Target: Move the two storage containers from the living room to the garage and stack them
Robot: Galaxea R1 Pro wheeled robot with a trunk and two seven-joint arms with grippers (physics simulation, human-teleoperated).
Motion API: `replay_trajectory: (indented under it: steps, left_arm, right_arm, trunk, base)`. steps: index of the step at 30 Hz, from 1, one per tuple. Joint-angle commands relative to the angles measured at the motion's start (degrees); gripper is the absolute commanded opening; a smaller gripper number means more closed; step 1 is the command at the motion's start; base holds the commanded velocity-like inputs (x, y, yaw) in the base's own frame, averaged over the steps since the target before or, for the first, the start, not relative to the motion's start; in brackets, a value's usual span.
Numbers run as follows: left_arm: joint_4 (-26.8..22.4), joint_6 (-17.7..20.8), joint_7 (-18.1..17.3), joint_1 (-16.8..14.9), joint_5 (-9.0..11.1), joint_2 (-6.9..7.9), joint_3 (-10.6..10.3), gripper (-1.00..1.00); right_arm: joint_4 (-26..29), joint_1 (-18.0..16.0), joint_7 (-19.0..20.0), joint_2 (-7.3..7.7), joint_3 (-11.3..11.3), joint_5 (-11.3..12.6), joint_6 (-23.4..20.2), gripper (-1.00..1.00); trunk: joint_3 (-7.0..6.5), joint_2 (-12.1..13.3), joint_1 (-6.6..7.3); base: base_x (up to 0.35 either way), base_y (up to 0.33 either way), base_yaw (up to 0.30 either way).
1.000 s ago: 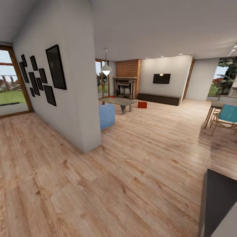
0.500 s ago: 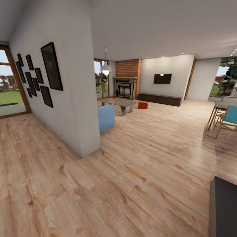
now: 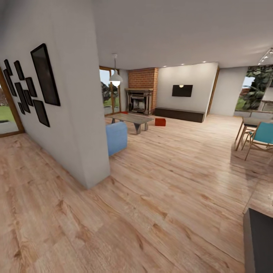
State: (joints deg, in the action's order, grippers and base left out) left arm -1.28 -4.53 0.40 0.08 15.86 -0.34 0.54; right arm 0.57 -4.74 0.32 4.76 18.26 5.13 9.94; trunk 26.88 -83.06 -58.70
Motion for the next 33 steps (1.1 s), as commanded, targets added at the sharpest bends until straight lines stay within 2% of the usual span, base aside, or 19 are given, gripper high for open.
replay_trajectory:
  steps: [1,33]
  left_arm:
    - [-0.04,-0.13,0.04,0.01,0.22,-0.01,0.05,1.00]
    - [-0.04,-0.12,0.04,0.01,0.22,0.08,0.01,1.00]
  right_arm:
    - [-0.04,-0.03,0.03,0.01,0.50,0.50,0.19,1.00]
    - [-0.04,-0.03,0.03,0.08,0.81,0.36,0.23,1.00]
  trunk:
    - [0.05,-0.02,-0.03]
    - [0.05,-0.02,-0.03]
  base:
    - [0.322,0.000,-0.240]
    - [0.322,0.000,-0.235]
